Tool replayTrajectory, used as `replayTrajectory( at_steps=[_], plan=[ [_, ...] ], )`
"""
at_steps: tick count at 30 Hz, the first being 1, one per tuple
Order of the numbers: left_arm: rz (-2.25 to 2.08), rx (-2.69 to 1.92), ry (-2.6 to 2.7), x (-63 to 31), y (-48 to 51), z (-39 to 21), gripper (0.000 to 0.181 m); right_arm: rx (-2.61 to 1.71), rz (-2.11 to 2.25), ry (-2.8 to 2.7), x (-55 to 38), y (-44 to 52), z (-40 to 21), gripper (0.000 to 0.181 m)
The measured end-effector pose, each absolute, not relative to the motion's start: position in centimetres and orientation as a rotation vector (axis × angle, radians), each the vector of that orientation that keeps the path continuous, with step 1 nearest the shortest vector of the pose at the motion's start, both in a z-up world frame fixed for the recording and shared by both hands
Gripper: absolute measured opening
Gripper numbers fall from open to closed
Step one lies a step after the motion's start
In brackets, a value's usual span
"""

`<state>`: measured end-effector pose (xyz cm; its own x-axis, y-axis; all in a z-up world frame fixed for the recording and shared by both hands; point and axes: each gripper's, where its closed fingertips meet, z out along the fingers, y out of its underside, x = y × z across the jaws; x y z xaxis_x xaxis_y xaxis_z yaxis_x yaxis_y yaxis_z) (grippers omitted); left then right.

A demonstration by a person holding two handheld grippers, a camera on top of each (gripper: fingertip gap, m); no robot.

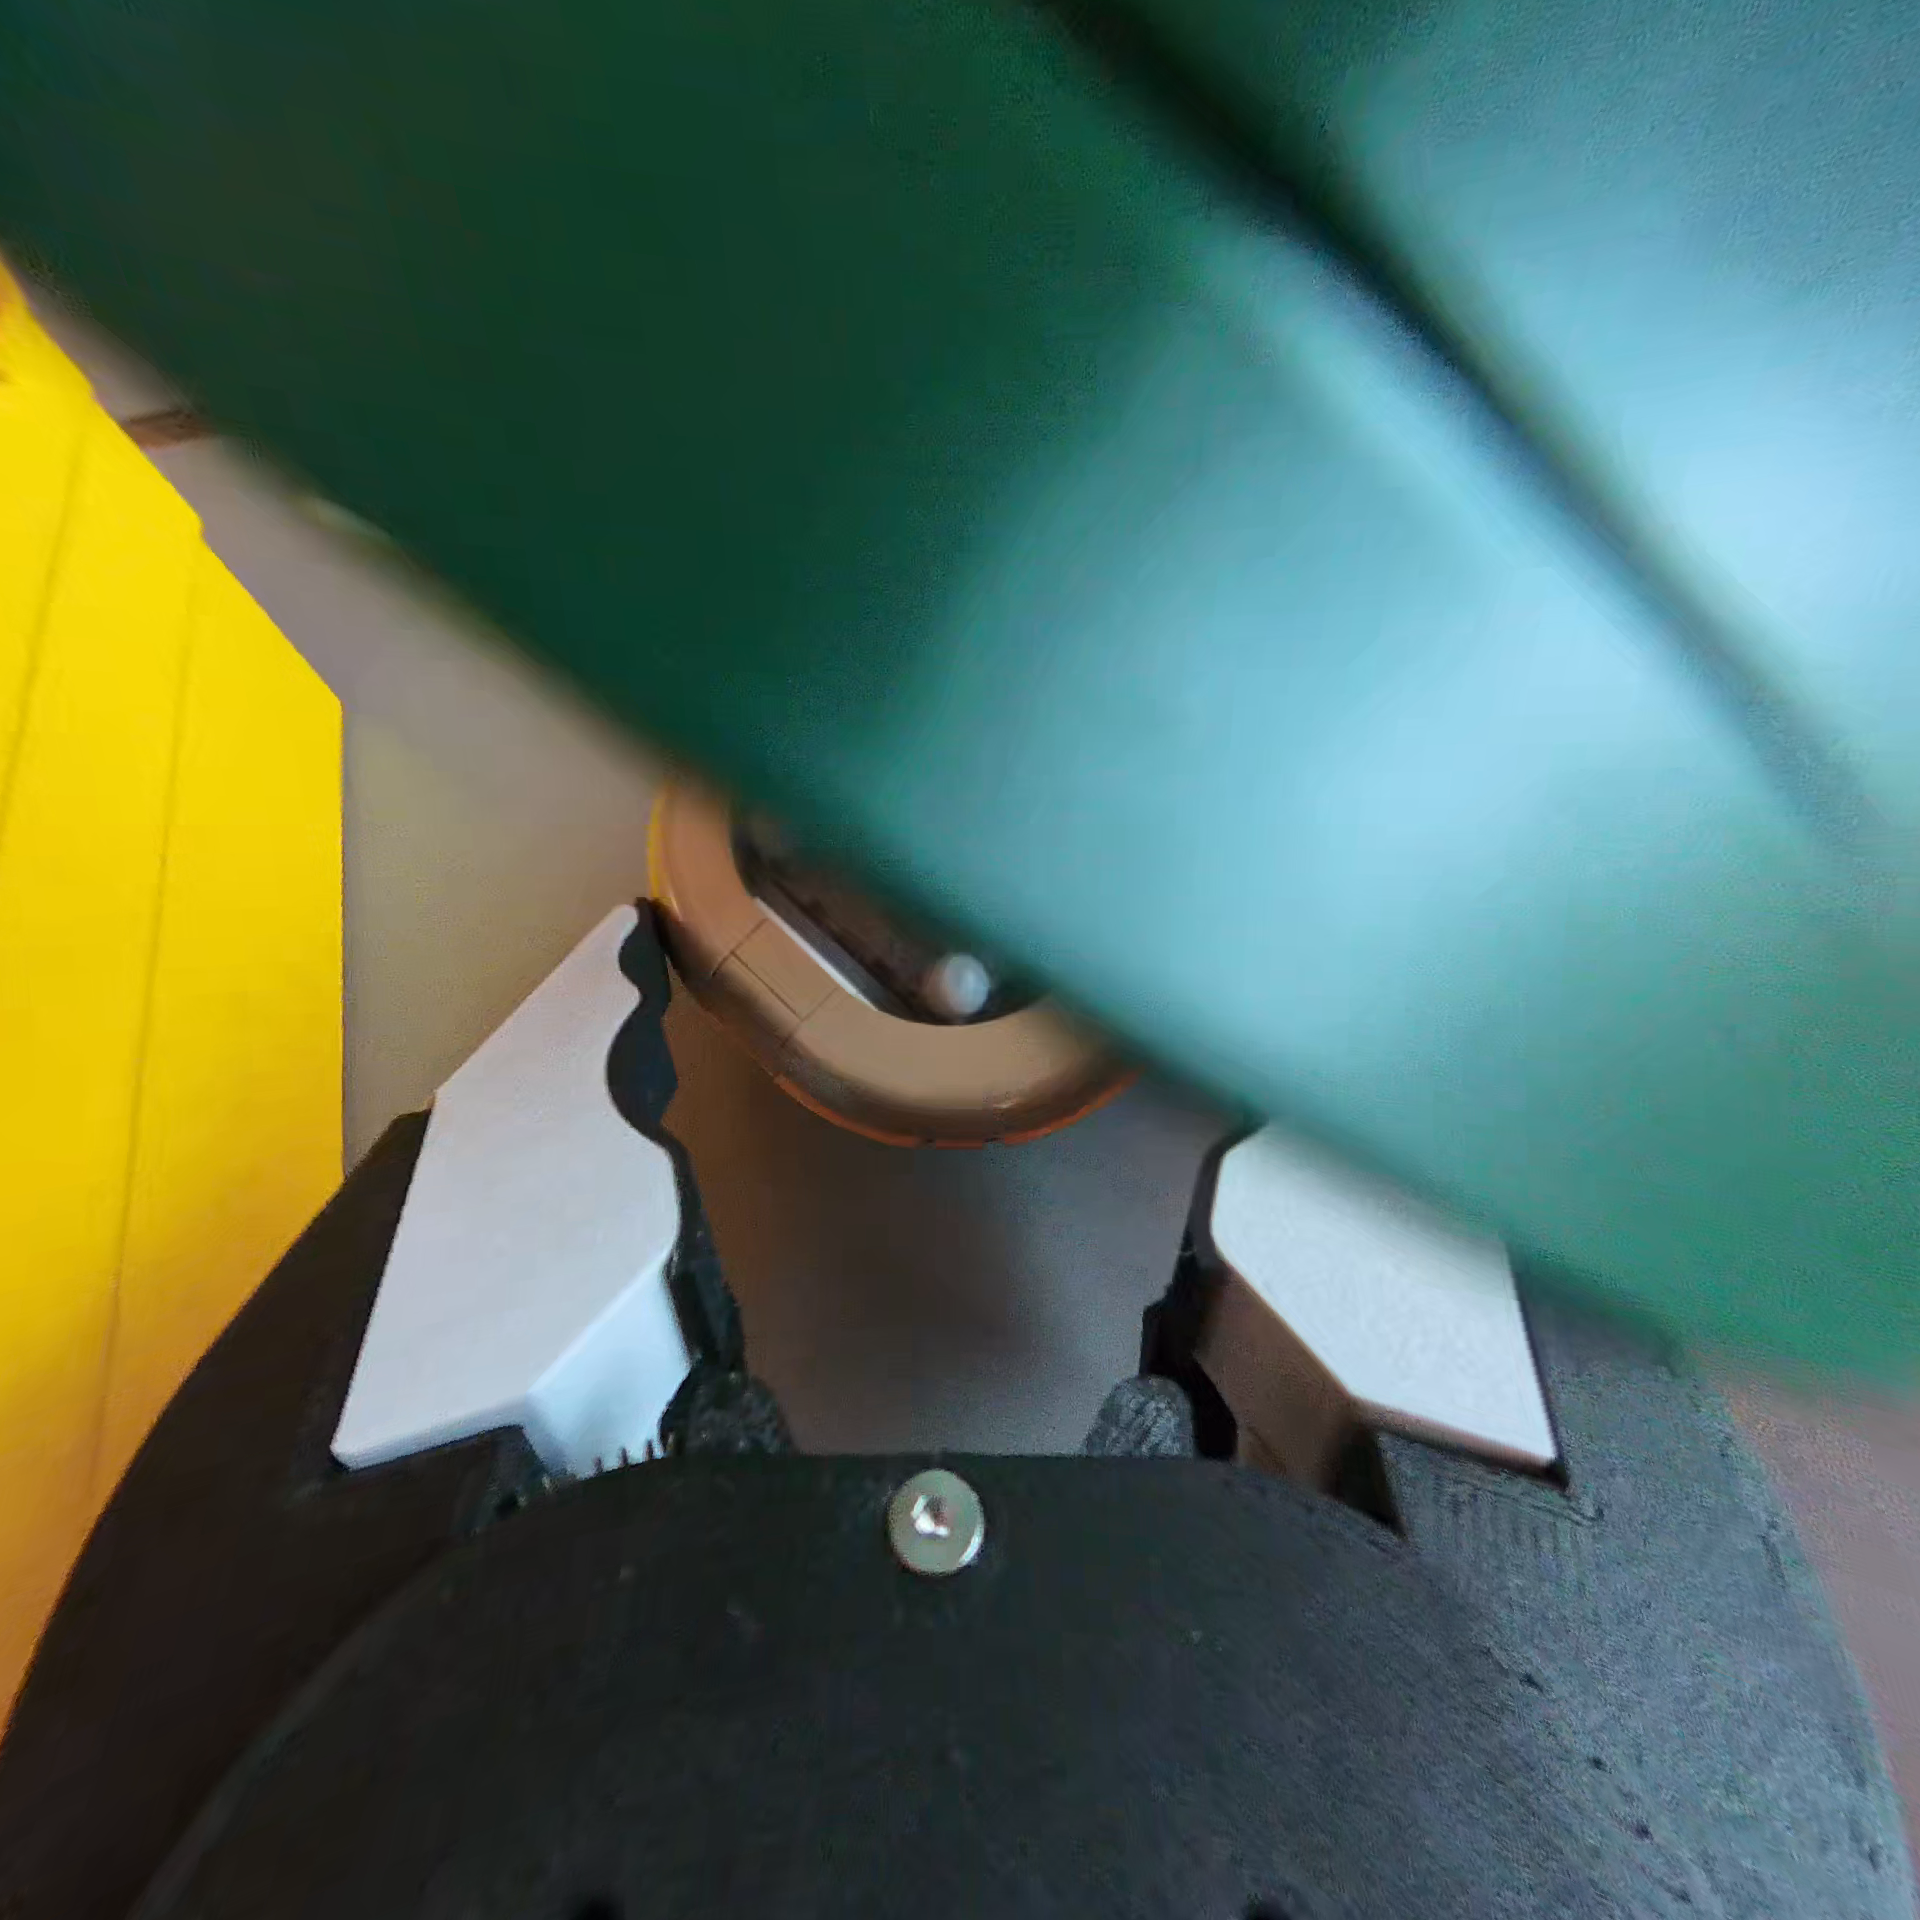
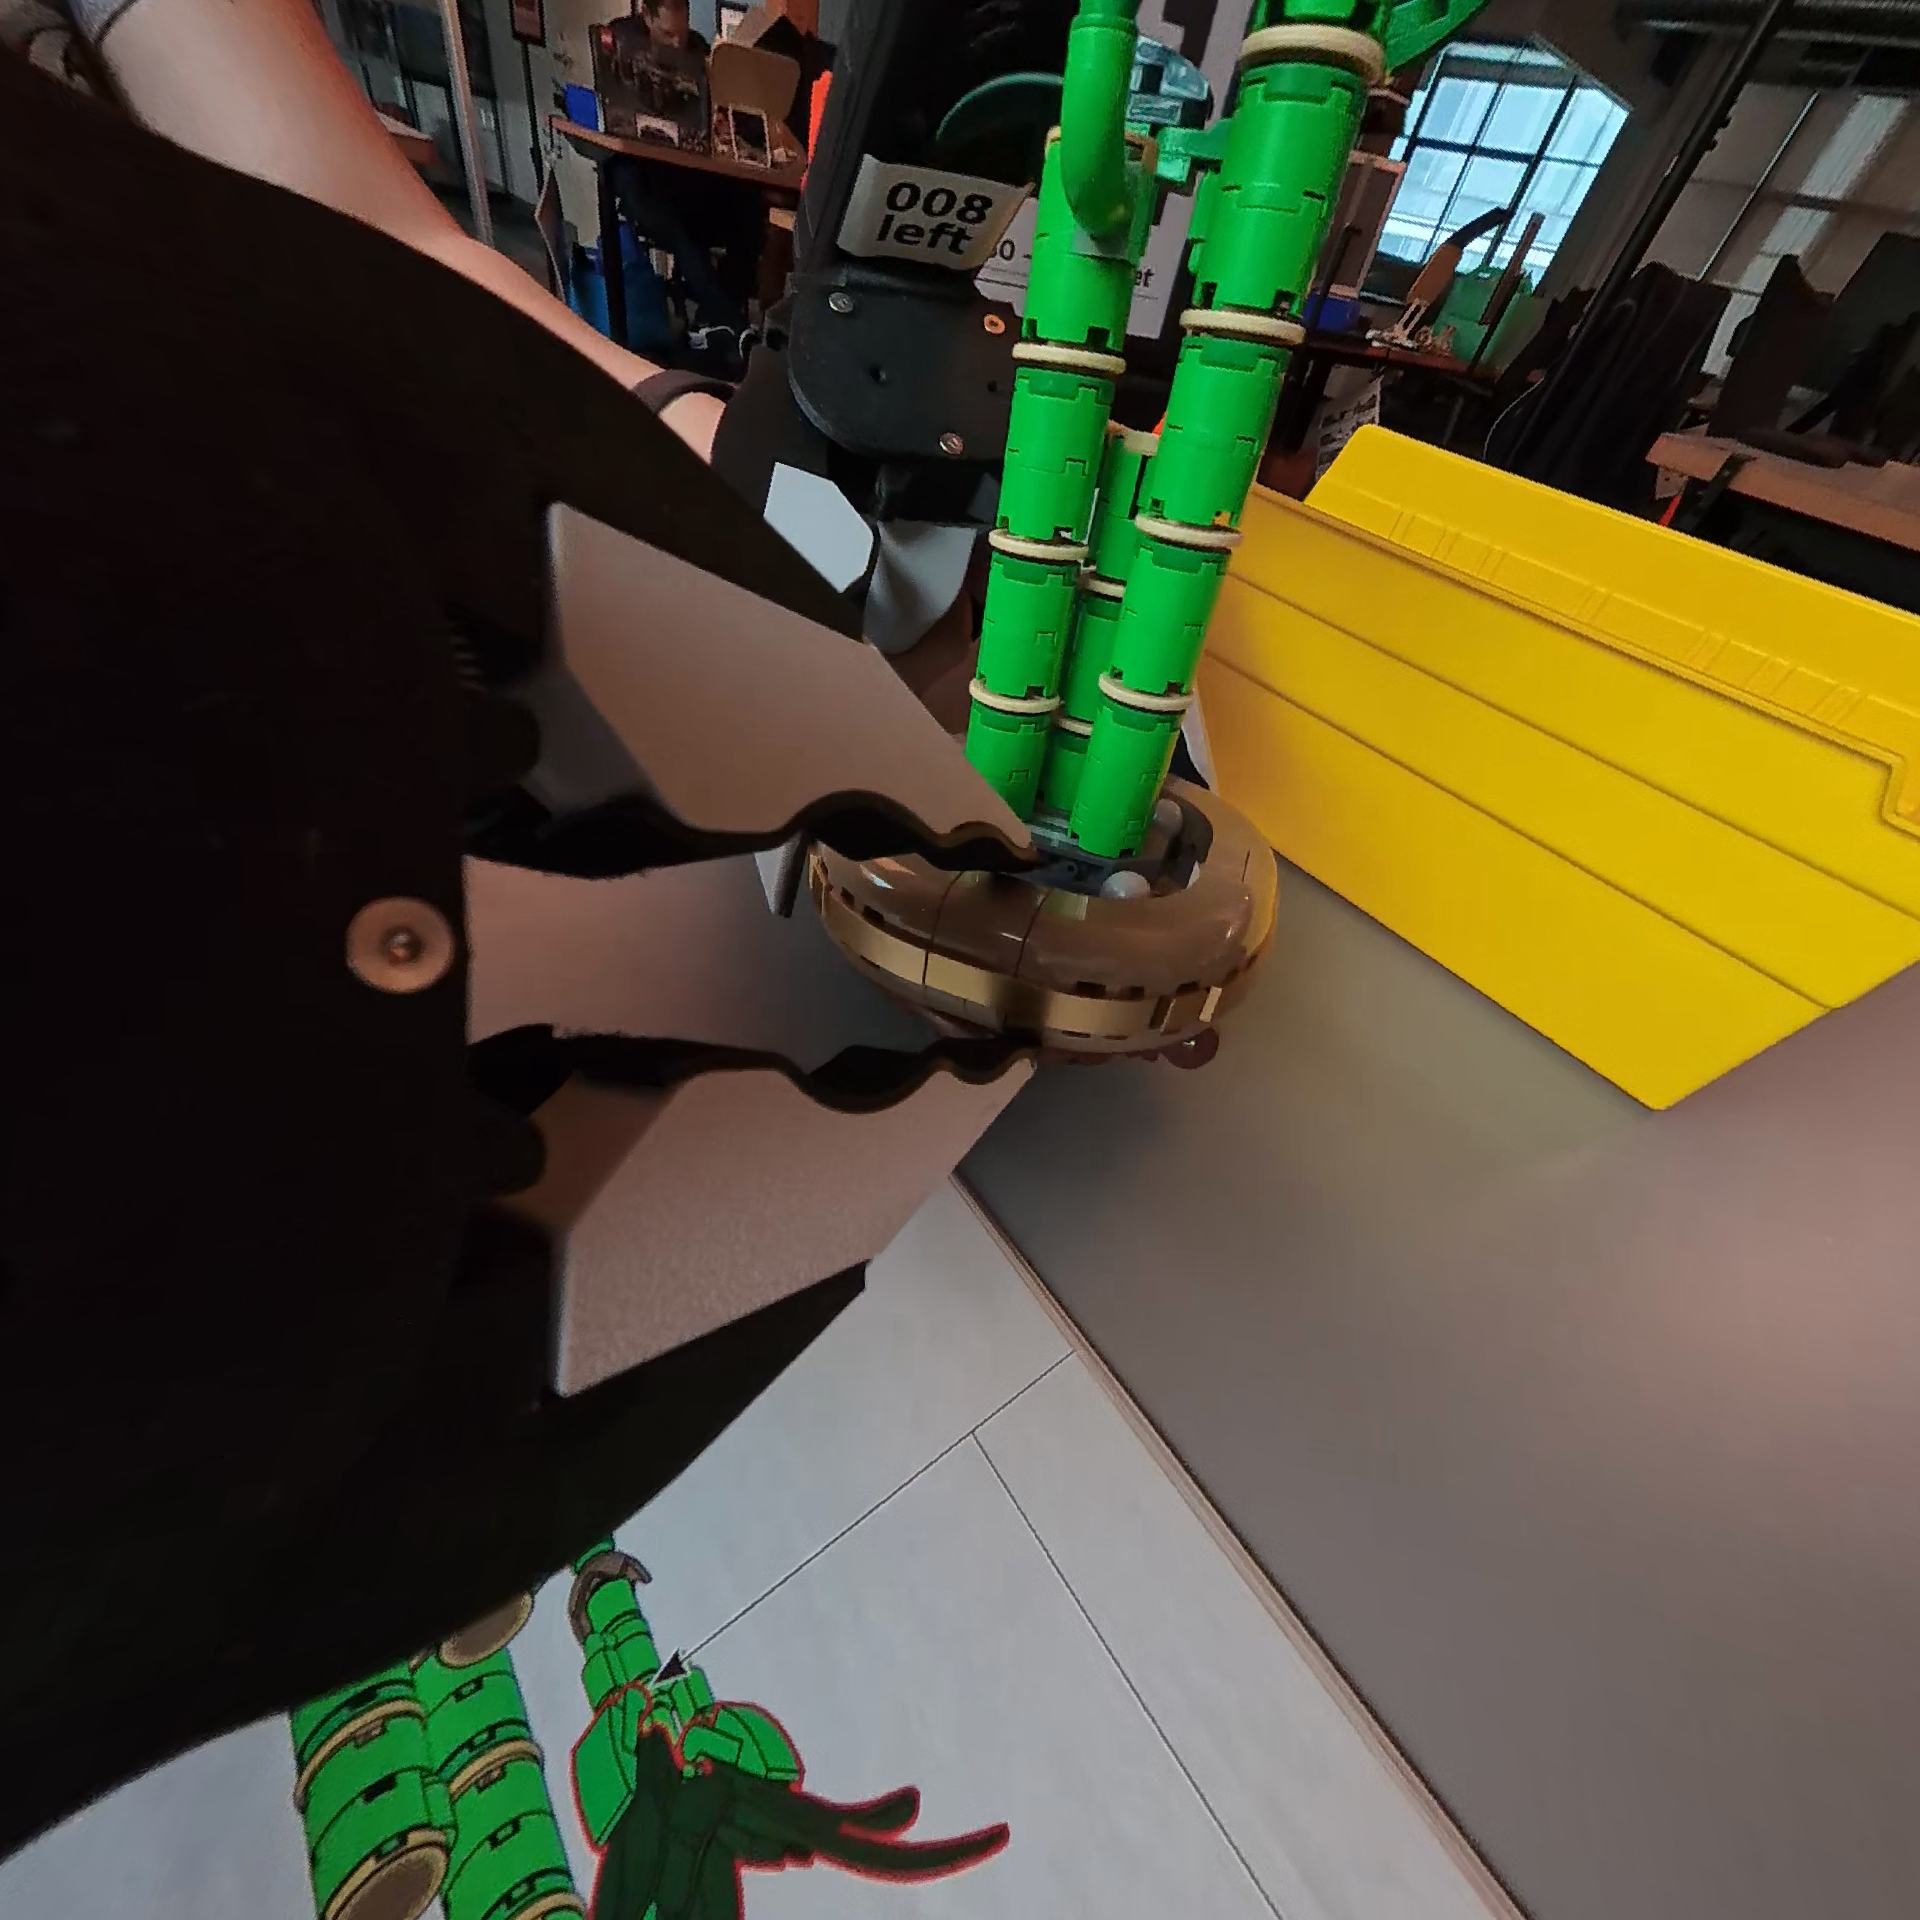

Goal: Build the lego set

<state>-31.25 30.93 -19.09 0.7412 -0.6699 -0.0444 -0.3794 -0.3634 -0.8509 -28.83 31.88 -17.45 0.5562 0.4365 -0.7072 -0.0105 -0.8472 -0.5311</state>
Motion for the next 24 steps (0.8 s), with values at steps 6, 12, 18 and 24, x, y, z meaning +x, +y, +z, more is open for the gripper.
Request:
replayTrajectory(
  at_steps=[6,12,18,24],
  plan=[
    [-0.418,-1.968,0.843,-31.6,30.7,-19.1,0.110,-2.253,1.247,-0.576,-29.1,31.1,-17.6,0.035],
    [-0.497,-1.949,0.909,-31.7,30.1,-18.9,0.106,-1.742,1.056,-1.121,-29.0,29.8,-14.4,0.076],
    [-0.546,-1.916,0.921,-31.9,29.9,-18.3,0.107,-1.606,0.810,-1.524,-29.4,30.1,-16.4,0.103],
    [-0.434,-1.934,1.032,-32.0,30.0,-20.2,0.114,-1.617,0.782,-1.685,-30.1,29.8,-19.9,0.102]
  ],
)
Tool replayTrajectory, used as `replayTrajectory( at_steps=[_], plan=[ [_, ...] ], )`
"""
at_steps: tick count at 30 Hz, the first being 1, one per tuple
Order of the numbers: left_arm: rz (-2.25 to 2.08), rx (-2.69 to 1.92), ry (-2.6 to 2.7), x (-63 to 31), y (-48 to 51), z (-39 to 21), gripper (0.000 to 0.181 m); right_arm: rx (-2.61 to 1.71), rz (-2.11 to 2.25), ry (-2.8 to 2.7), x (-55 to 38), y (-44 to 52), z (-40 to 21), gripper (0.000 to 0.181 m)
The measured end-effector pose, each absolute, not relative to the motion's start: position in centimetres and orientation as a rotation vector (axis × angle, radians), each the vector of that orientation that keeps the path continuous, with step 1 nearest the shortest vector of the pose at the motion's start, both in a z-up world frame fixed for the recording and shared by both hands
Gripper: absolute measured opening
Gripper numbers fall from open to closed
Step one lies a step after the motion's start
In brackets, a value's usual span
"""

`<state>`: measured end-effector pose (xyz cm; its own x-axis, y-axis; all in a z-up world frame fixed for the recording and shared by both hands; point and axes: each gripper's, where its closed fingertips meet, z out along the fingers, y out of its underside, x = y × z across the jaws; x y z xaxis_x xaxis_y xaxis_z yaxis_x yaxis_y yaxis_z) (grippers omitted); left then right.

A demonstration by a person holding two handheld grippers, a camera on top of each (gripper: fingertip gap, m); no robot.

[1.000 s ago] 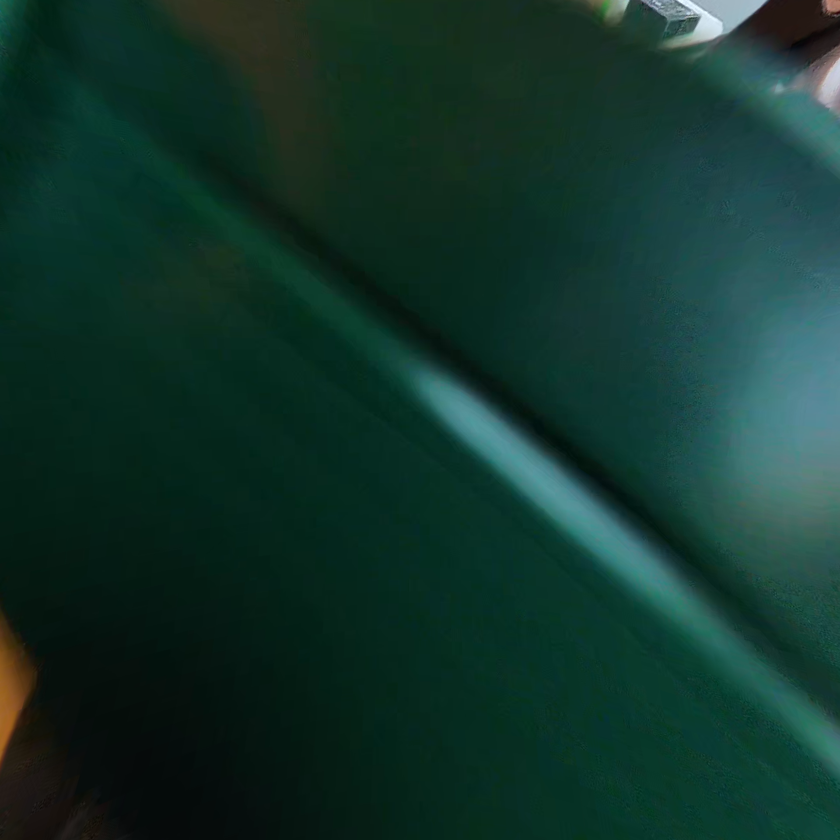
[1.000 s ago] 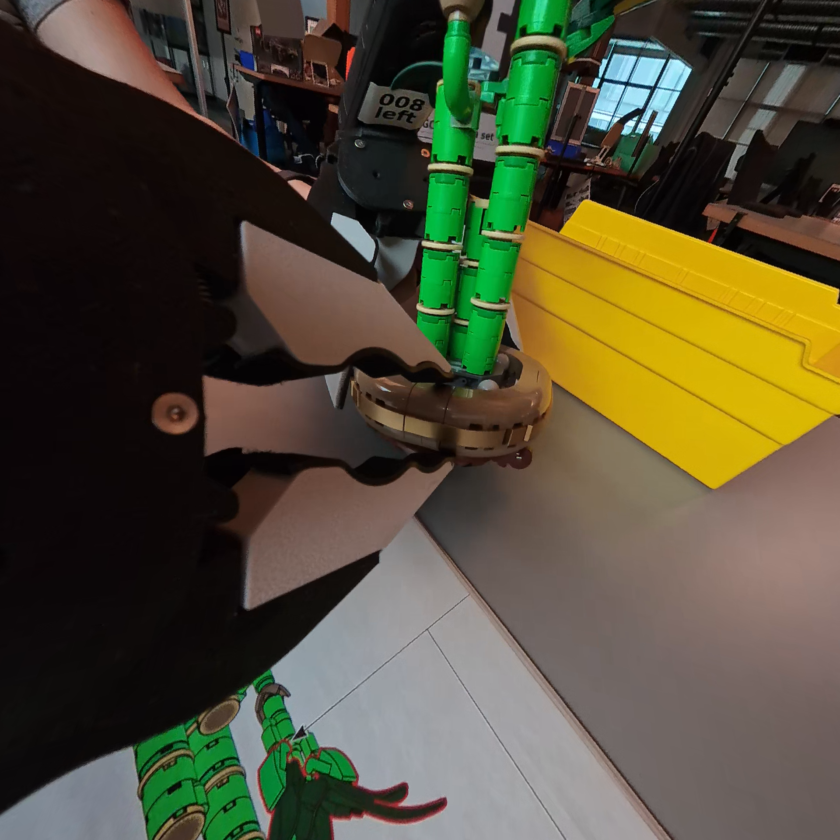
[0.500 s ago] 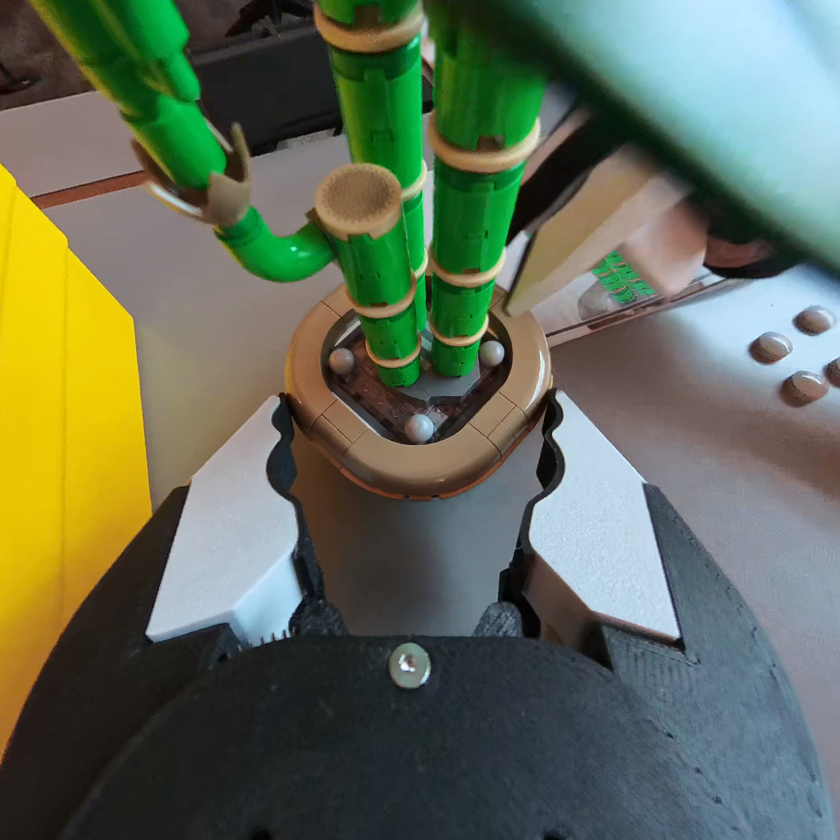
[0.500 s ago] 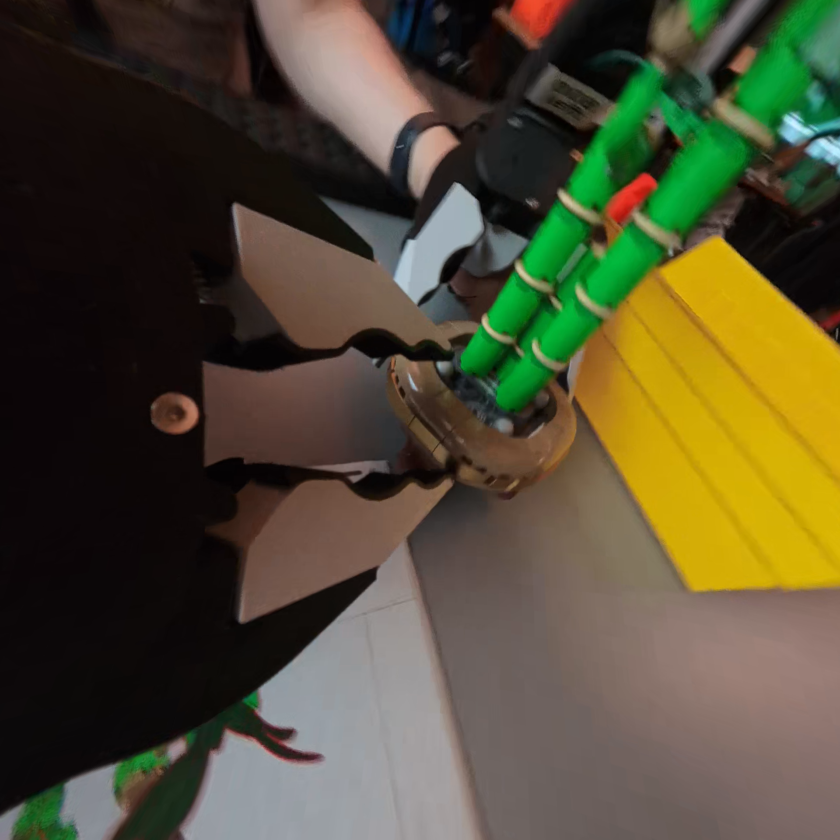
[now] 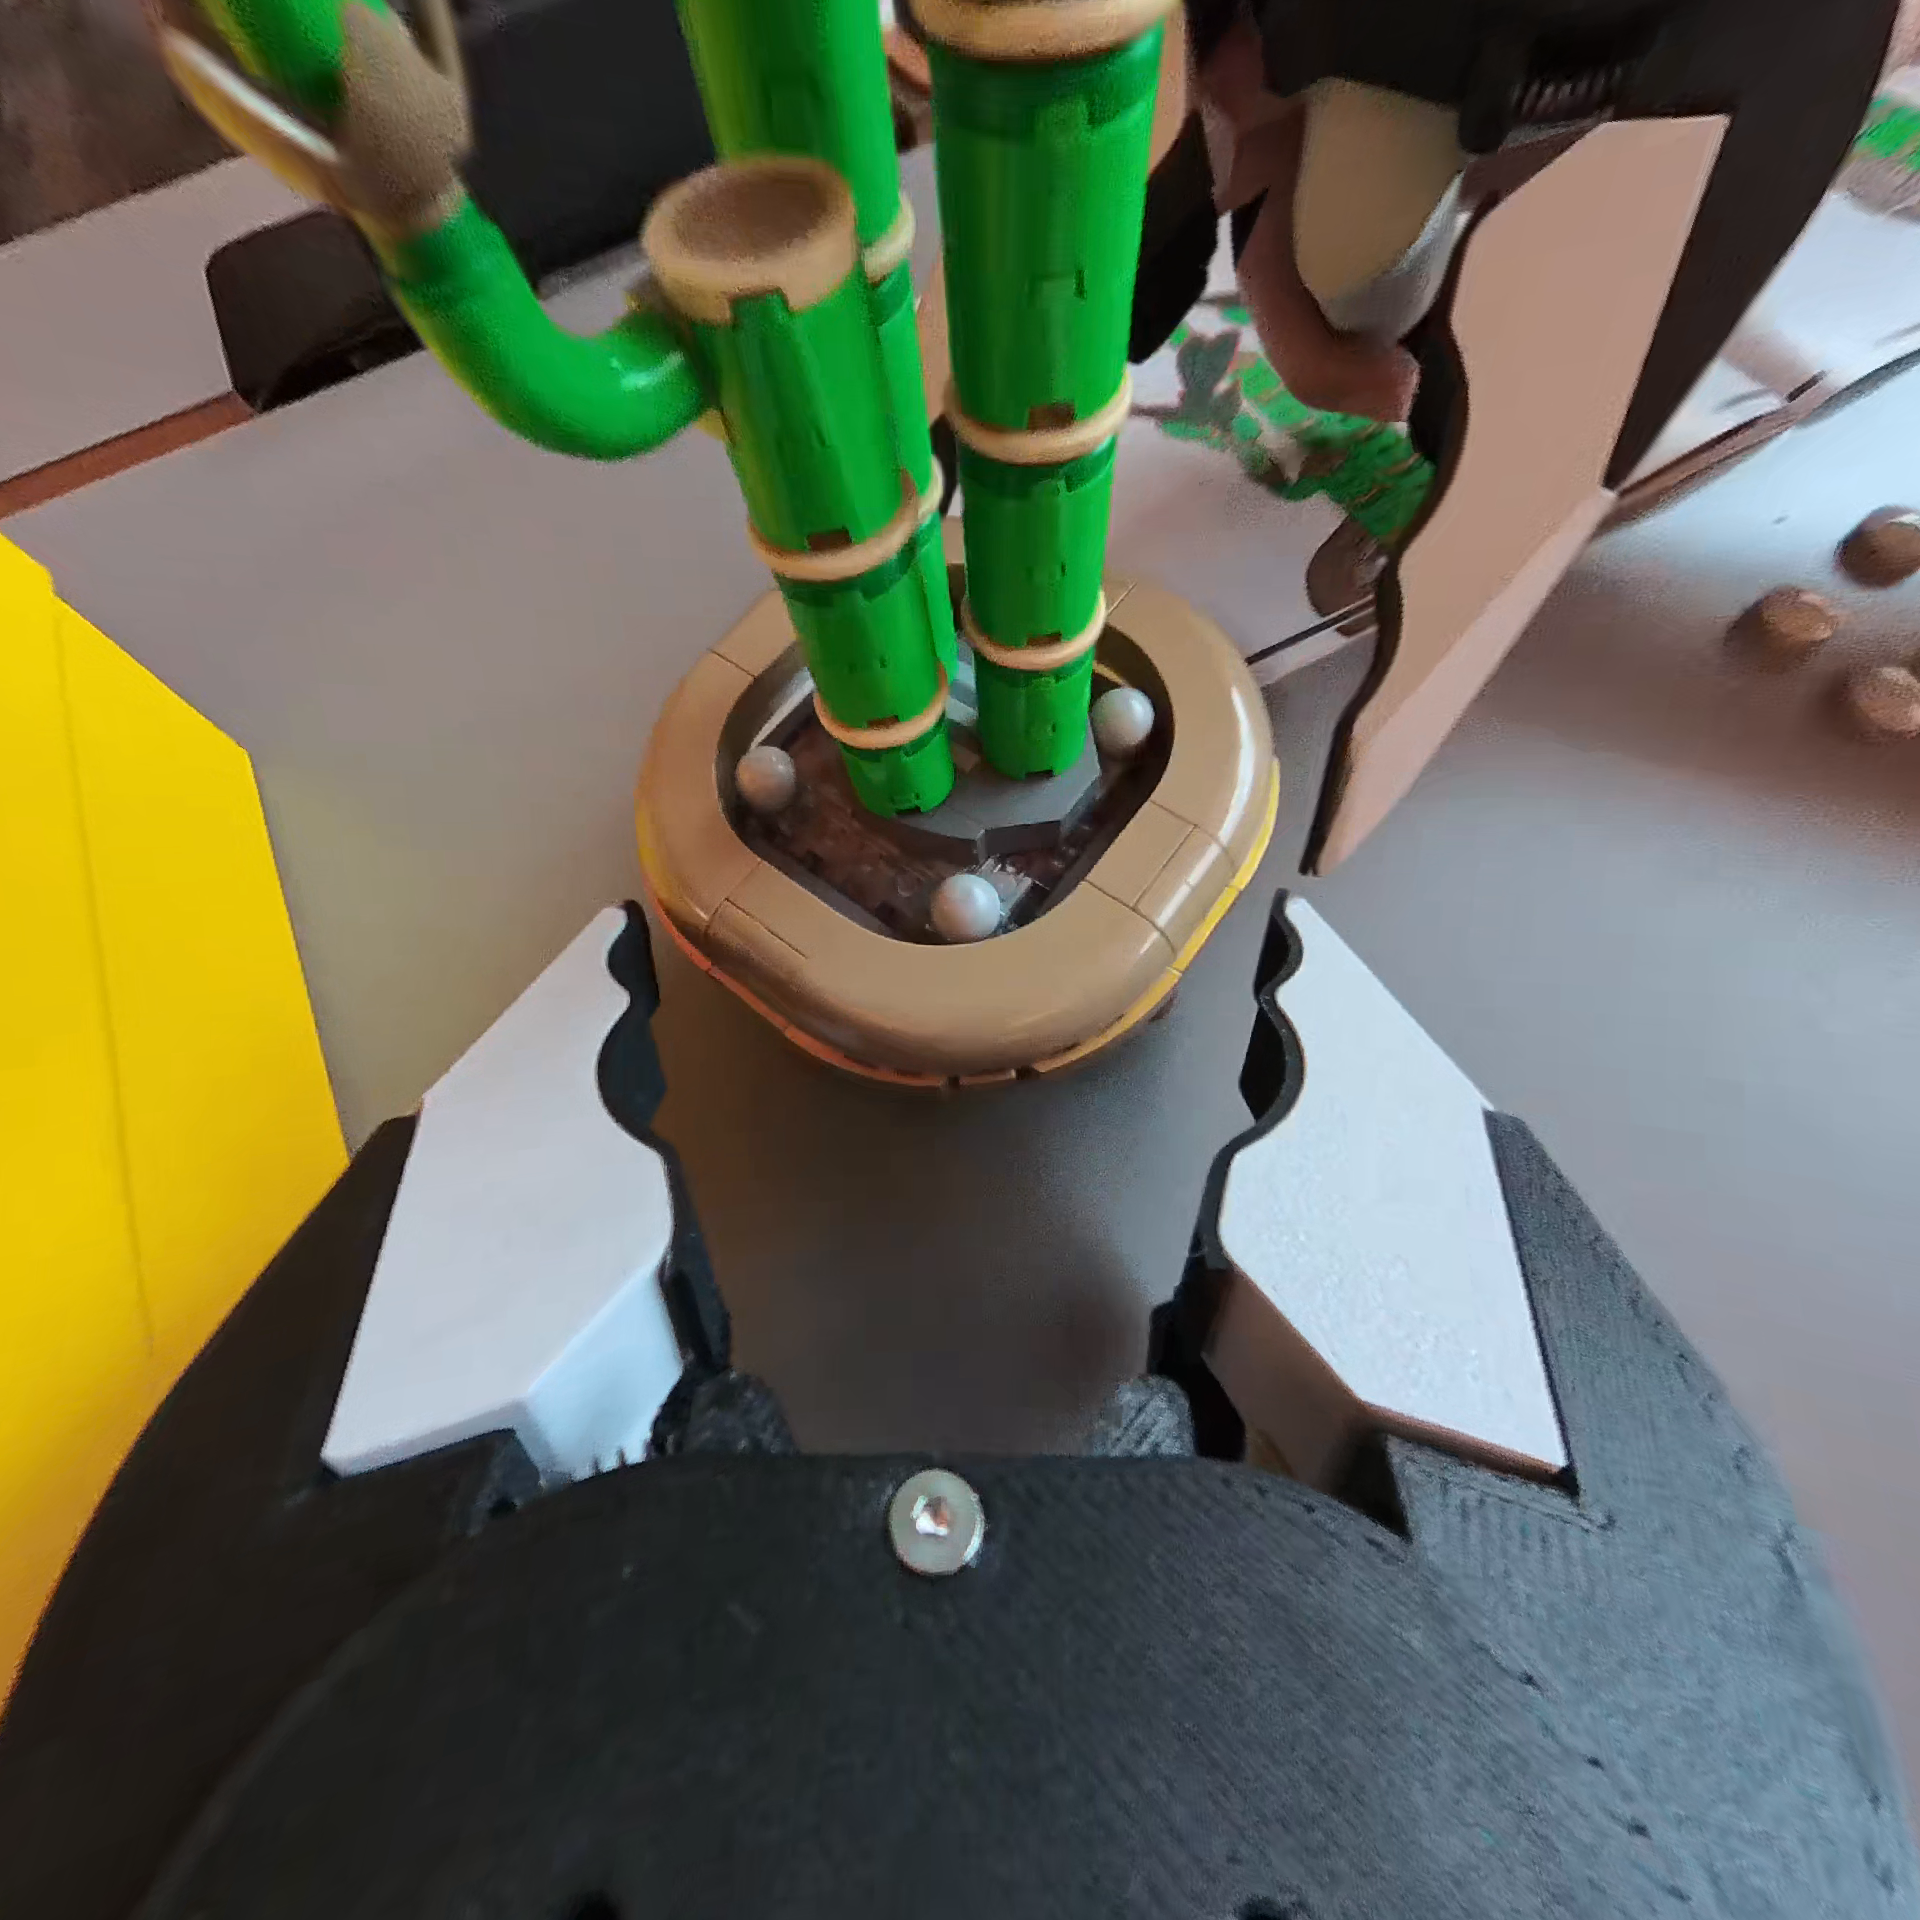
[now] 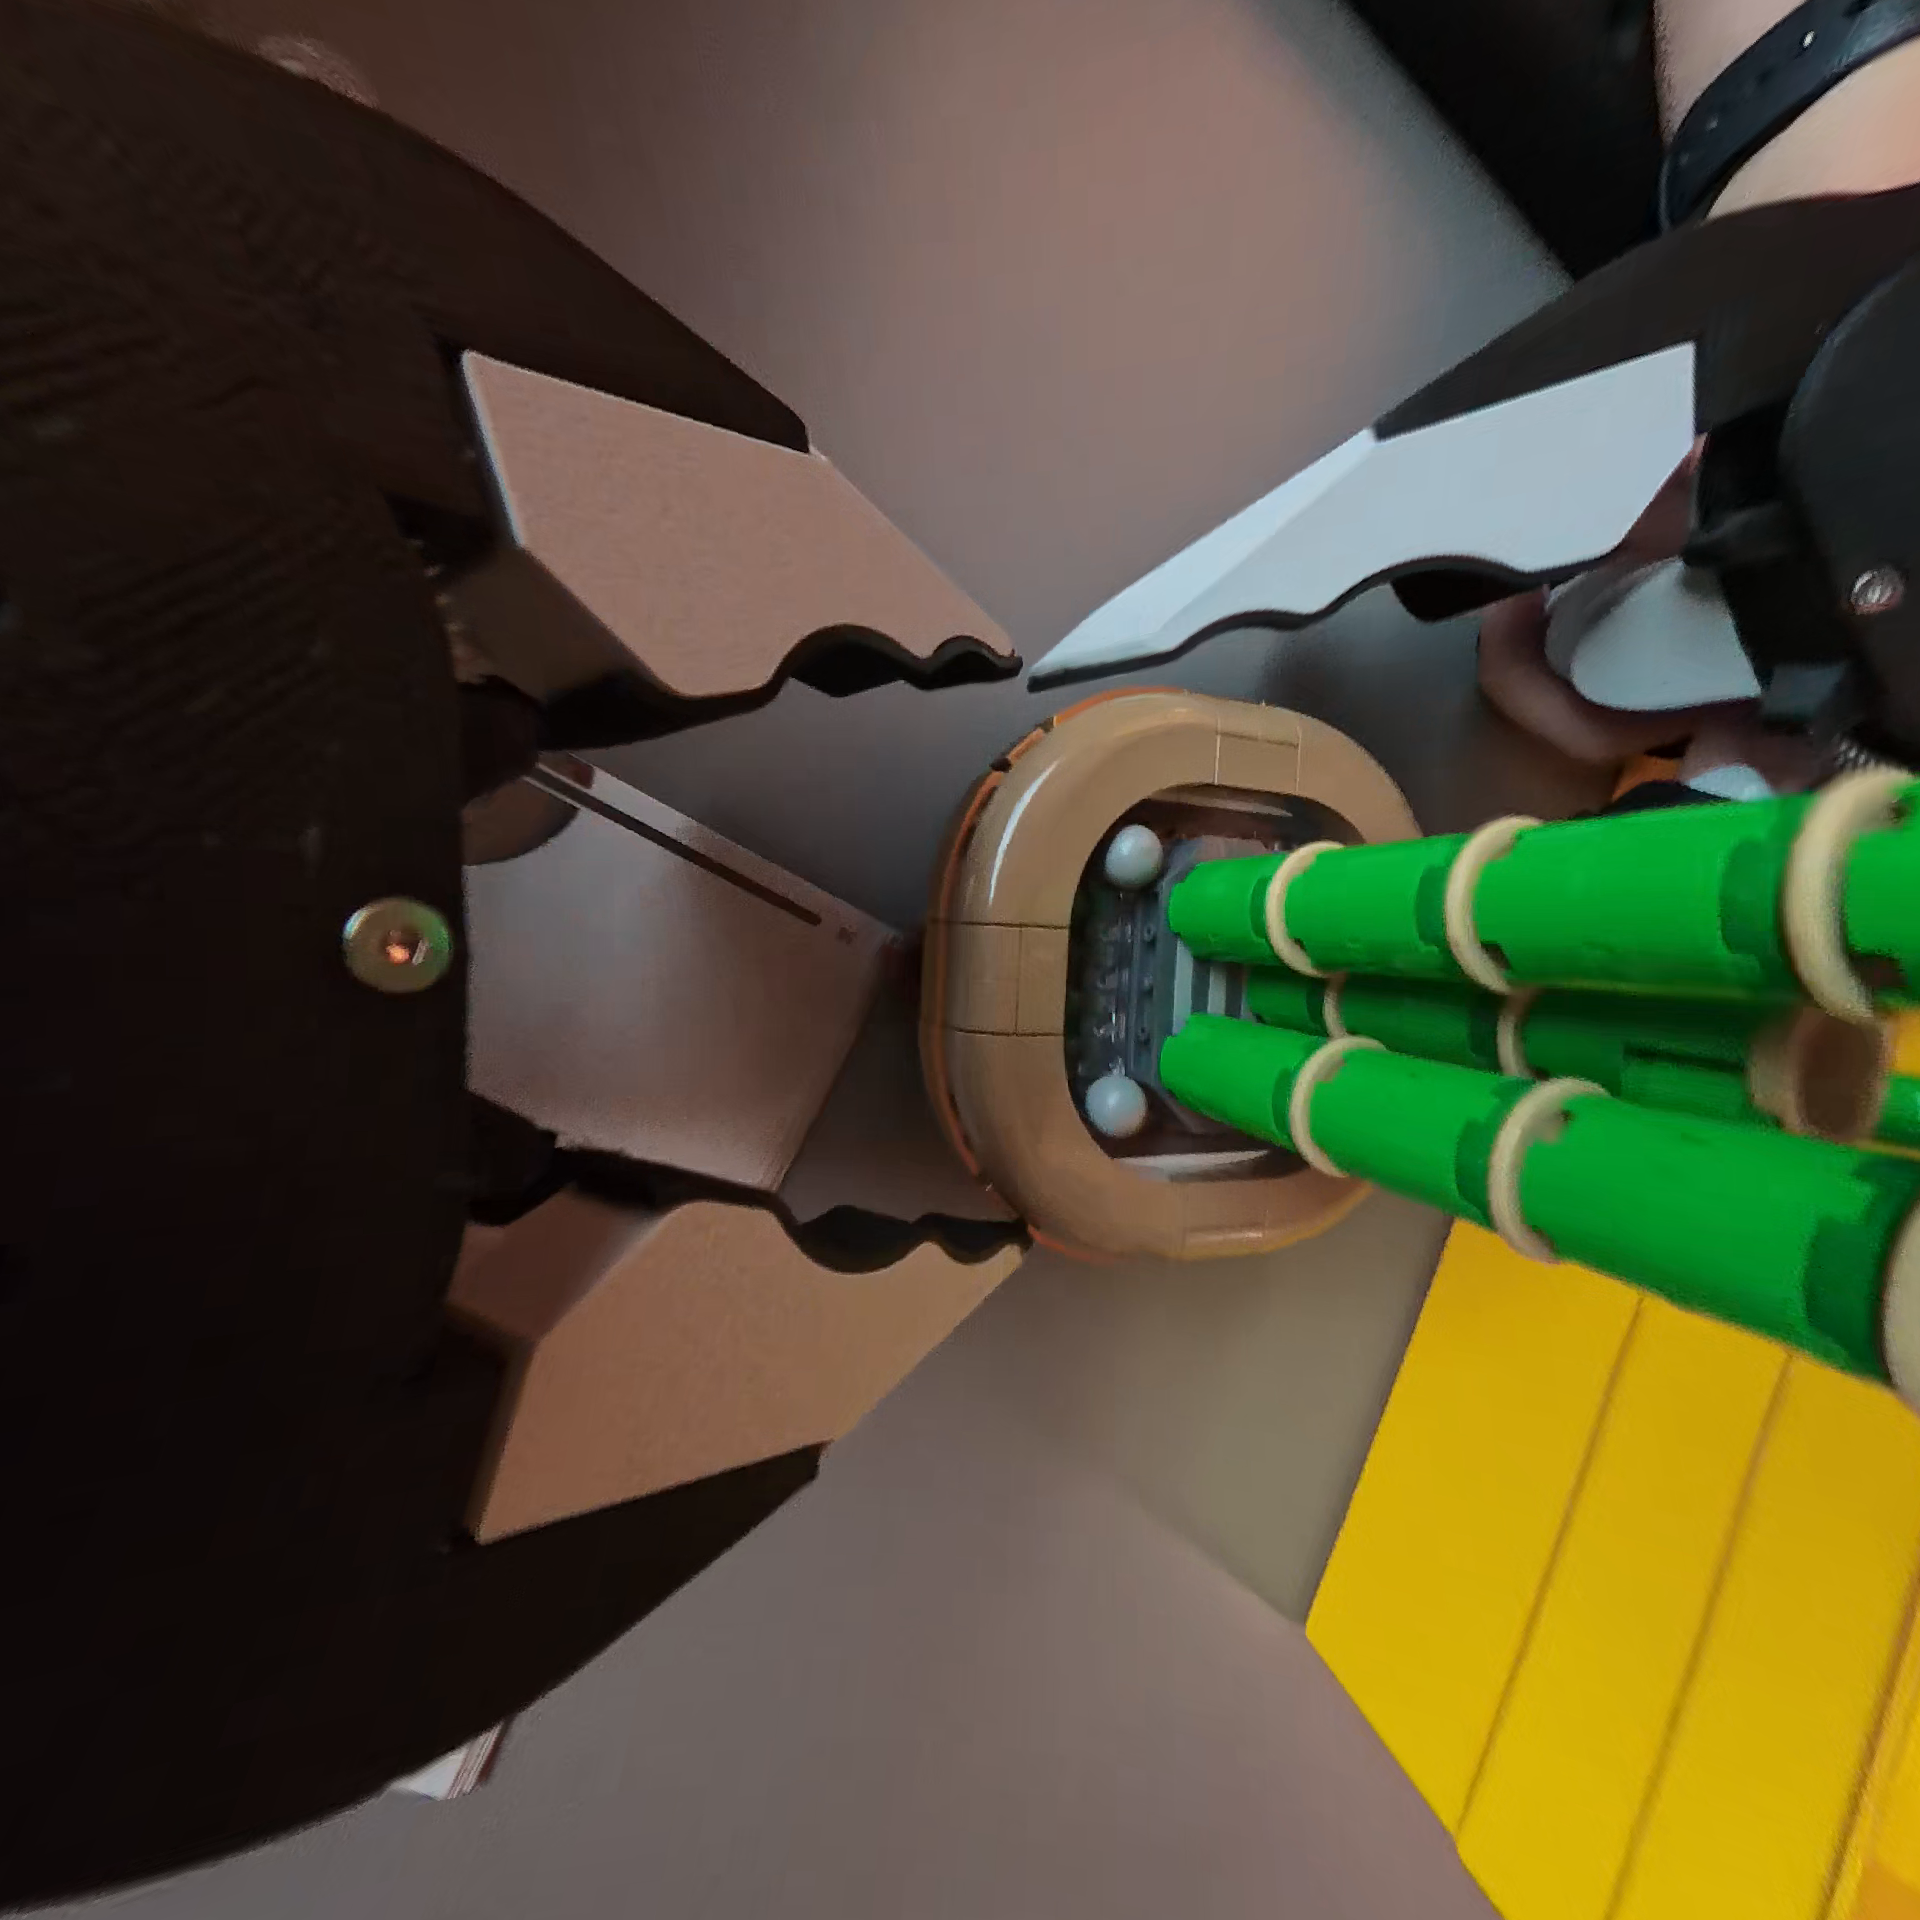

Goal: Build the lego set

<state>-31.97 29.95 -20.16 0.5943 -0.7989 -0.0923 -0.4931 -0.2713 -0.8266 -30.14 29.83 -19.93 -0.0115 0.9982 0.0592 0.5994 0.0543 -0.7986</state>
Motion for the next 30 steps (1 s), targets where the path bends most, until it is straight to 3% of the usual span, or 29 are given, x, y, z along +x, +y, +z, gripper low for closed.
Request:
replayTrajectory(
  at_steps=[2,30],
  plan=[
    [-0.407,-1.945,1.039,-32.0,30.3,-20.4,0.109,-1.598,0.754,-1.643,-30.5,30.4,-19.9,0.093],
    [-0.561,-1.820,1.338,-29.1,17.9,-18.9,0.107,-1.871,0.522,-1.458,-27.0,17.5,-18.5,0.089]
  ],
)
